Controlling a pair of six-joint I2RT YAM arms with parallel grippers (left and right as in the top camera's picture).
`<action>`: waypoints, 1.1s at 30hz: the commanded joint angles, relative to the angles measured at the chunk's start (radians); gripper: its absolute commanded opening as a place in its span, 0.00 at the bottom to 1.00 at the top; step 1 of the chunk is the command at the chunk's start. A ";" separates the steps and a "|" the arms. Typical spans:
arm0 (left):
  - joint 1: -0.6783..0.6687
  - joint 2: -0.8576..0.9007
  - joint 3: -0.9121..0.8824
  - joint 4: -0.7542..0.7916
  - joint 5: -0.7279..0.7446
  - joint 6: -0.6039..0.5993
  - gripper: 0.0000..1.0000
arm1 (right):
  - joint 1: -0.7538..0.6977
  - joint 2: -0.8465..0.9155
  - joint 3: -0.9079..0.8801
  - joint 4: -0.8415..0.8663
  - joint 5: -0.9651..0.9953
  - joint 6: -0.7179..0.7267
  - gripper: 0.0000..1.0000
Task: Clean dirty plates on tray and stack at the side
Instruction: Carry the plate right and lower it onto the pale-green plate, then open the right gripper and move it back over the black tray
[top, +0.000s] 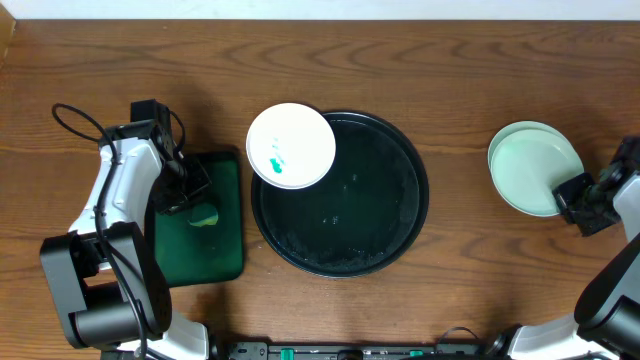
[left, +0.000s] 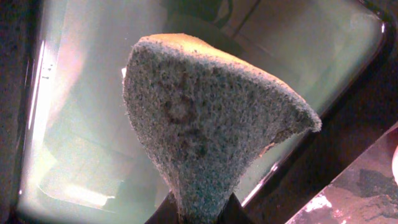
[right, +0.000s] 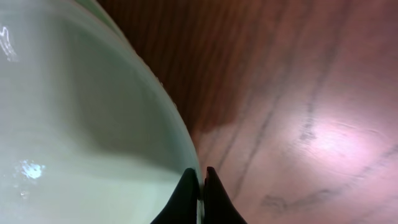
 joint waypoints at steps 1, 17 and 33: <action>0.002 0.000 -0.006 -0.010 -0.002 0.014 0.07 | -0.002 0.013 -0.002 0.011 -0.032 0.005 0.01; 0.002 0.000 -0.006 -0.013 -0.002 0.014 0.07 | 0.032 0.012 0.113 -0.039 -0.036 -0.048 0.31; 0.002 0.000 -0.006 -0.014 -0.002 0.026 0.07 | 0.228 -0.035 0.468 -0.300 -0.338 -0.399 0.42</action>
